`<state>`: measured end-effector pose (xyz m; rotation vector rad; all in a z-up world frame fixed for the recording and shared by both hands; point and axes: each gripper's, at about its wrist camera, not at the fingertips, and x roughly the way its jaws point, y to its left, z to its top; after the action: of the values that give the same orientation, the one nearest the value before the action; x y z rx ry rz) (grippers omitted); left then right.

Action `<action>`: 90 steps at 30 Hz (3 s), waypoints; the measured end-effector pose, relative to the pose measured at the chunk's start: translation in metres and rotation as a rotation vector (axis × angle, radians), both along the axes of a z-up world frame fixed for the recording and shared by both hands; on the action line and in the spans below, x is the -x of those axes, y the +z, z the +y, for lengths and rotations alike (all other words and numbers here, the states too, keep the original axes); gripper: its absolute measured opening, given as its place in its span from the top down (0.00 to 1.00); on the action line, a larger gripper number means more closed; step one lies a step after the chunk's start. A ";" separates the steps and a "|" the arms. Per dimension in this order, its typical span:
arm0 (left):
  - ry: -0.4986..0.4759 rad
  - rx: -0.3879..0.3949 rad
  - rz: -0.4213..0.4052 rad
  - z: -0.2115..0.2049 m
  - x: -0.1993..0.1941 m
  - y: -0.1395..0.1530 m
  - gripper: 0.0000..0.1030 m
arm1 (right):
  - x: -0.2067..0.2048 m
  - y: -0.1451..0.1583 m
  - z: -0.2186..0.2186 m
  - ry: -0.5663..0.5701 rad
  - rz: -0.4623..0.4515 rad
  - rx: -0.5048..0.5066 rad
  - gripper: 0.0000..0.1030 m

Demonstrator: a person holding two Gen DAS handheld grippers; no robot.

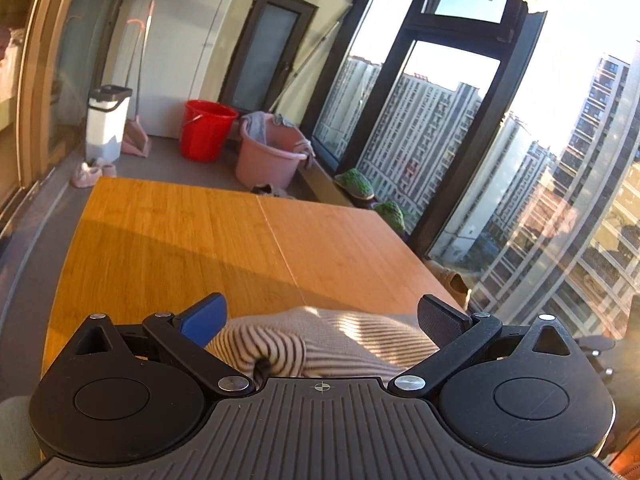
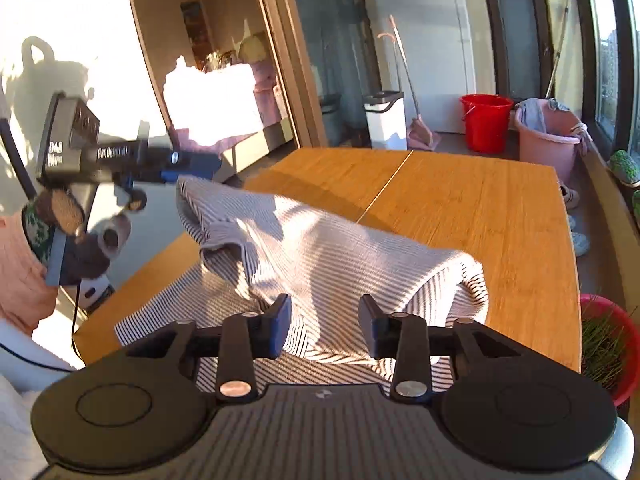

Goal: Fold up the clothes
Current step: 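Fold the sweater over with the right tool while the left tool grips the hem, then open both tools and press the folded sweater flat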

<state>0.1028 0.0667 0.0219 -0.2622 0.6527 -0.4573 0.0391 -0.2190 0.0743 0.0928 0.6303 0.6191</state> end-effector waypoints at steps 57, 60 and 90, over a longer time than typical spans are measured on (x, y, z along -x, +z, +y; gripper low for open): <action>0.059 0.206 0.279 0.051 -0.073 -0.059 0.59 | -0.149 -0.059 0.019 -0.217 0.130 -0.054 0.78; 0.027 0.209 0.202 0.053 -0.049 -0.036 0.60 | -0.125 -0.029 0.018 -0.169 0.052 -0.078 0.79; -0.101 0.041 0.153 -0.039 -0.006 -0.048 0.02 | -0.076 -0.062 0.037 -0.104 0.063 0.015 0.36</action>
<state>0.1084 0.0280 -0.0259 -0.3060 0.8088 -0.5520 0.1154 -0.1821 0.0119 0.1305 0.6871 0.5128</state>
